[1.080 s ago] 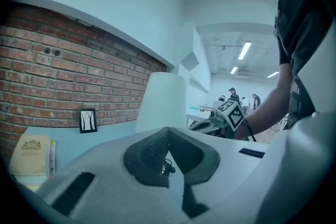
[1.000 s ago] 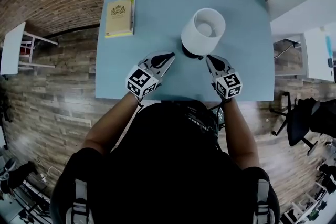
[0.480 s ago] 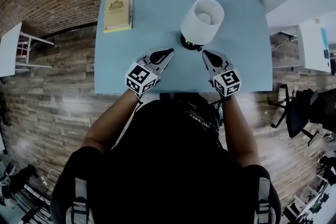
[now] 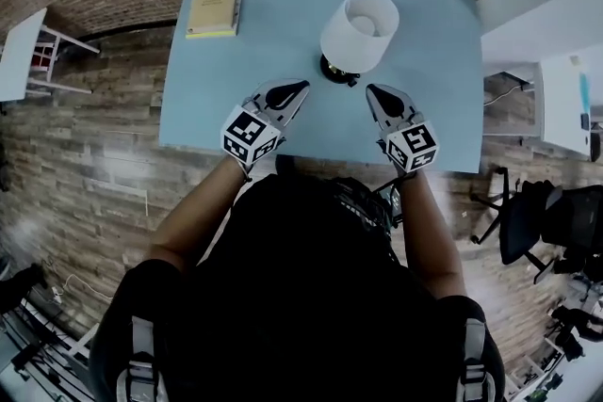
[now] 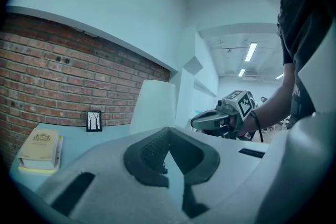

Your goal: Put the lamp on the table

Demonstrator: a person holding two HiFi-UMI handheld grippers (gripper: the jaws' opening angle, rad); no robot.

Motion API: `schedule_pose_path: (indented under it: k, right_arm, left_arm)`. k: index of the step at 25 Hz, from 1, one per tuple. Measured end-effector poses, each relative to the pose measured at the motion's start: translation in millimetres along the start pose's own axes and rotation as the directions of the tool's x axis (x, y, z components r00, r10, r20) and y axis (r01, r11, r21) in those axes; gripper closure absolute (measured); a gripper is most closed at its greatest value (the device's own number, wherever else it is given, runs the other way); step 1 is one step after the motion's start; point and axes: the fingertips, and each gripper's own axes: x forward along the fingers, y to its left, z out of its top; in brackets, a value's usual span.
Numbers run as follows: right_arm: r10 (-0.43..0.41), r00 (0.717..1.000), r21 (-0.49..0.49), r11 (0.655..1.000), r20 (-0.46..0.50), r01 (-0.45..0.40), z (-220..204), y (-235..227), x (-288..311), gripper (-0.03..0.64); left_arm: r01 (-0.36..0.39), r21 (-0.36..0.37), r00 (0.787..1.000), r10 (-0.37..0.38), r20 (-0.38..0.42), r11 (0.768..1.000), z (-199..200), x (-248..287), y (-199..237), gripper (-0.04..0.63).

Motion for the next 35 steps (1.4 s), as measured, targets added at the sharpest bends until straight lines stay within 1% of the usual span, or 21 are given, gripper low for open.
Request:
schedule_pose_path:
  k: [5,8,11,19,23,27,33,35]
  right_arm:
    - [0.067,0.998,0.008,0.998,-0.001,-0.067,-4,-6,-16,0.6]
    - [0.121,0.993,-0.001,0.993,-0.015,-0.121,-13,-2,-28,0.601]
    - [0.16,0.987,0.0,0.987,-0.023,-0.16,-26,5,-43,0.6]
    - [0.221,0.975,0.028,0.975,-0.013,-0.22,-44,13,-88,0.601]
    - [0.227,0.974,0.046,0.973,0.005,-0.227,-47,19,-107,0.601]
    - [0.228,0.973,0.051,0.972,0.02,-0.229,-43,36,-120,0.601]
    - [0.245,0.969,0.046,0.968,0.038,-0.247,-20,77,-140,0.601]
    - [0.234,0.971,0.05,0.97,0.052,-0.236,-11,92,-148,0.601]
  left_arm:
    - [-0.096,-0.04,0.995,0.097,0.02,0.995,1,9,-21,0.586]
    - [-0.122,-0.051,0.992,0.123,0.02,0.991,-4,21,-45,0.586]
    - [-0.143,-0.081,0.989,0.145,0.028,0.986,-7,29,-70,0.586]
    - [-0.216,-0.057,0.976,0.217,0.016,0.975,-16,31,-128,0.586]
    - [-0.228,-0.044,0.974,0.228,0.006,0.973,-19,24,-155,0.586]
    - [-0.243,-0.049,0.969,0.245,0.019,0.969,-17,10,-167,0.586]
    - [-0.187,-0.029,0.98,0.188,0.057,0.982,1,-11,-194,0.586]
    - [-0.157,-0.024,0.984,0.159,0.076,0.987,9,-20,-204,0.586]
